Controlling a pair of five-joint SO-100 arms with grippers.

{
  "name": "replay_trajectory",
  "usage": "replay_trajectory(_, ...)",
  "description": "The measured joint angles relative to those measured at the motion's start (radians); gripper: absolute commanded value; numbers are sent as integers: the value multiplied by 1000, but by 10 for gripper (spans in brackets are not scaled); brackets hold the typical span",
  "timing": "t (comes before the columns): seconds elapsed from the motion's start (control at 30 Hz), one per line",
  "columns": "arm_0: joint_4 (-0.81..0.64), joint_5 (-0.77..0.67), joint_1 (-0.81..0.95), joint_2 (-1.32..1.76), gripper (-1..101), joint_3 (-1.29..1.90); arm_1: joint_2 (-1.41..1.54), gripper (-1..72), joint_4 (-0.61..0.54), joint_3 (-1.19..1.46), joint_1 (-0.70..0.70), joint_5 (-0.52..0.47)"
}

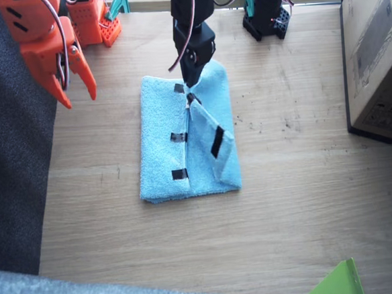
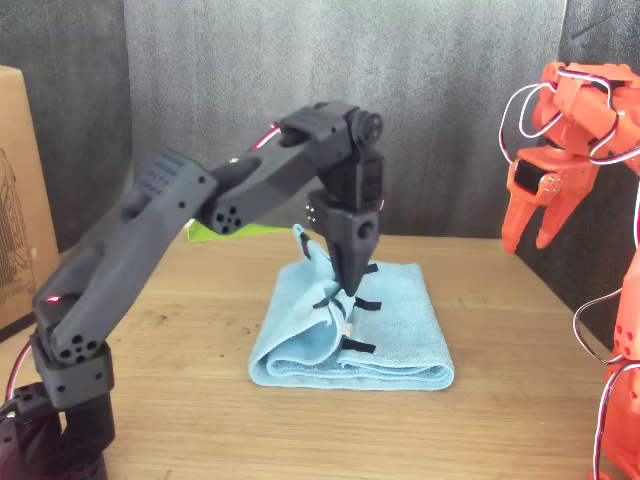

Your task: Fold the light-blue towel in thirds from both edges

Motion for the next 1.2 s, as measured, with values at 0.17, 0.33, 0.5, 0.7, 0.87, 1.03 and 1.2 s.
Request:
replay_trajectory(0.17, 0, 0, -12, -23, 53, -20, 12, 255, 0, 20, 2, -8)
replay_trajectory(0.33, 0, 0, -14, -38, 192, -41, 72, 256, -2, 40, 0, -23)
replay_trajectory(0.5, 0, 18, -14, -38, 234, -60, 72, 257, -3, 72, -11, -23)
replay_trajectory(0.7, 0, 20, -14, -38, 245, -60, 78, 258, -3, 101, -20, -21)
replay_trajectory(0.87, 0, 37, 14, 28, 221, -38, 147, 256, -18, 123, -21, -21)
replay_trajectory(1.03, 0, 18, 253, 199, 191, 28, 181, 255, -21, 141, -34, -23)
replay_trajectory(1.2, -5, -6, 597, 456, 228, 204, 242, 258, -58, 229, -34, -23)
